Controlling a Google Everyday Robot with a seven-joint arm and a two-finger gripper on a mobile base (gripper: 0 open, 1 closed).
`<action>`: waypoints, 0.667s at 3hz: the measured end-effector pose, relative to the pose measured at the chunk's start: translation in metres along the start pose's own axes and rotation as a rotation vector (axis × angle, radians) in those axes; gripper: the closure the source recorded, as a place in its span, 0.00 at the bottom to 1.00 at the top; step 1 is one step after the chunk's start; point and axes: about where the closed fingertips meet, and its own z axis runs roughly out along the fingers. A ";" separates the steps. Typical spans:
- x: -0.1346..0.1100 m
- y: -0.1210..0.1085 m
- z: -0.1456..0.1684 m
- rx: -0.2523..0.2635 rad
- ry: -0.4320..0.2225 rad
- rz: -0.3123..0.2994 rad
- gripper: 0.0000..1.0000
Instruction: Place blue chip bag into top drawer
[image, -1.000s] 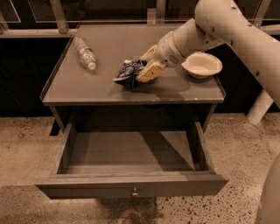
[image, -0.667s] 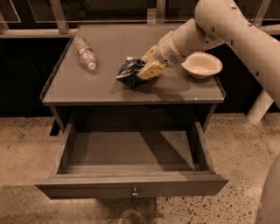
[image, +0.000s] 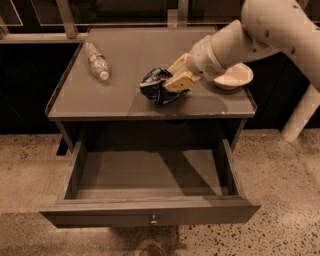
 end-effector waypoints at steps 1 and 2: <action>-0.002 0.044 -0.034 0.017 -0.030 0.059 1.00; 0.002 0.084 -0.053 0.028 -0.050 0.132 1.00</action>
Offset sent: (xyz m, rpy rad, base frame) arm -0.1468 -0.0449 0.0117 0.1304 0.1254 -0.1654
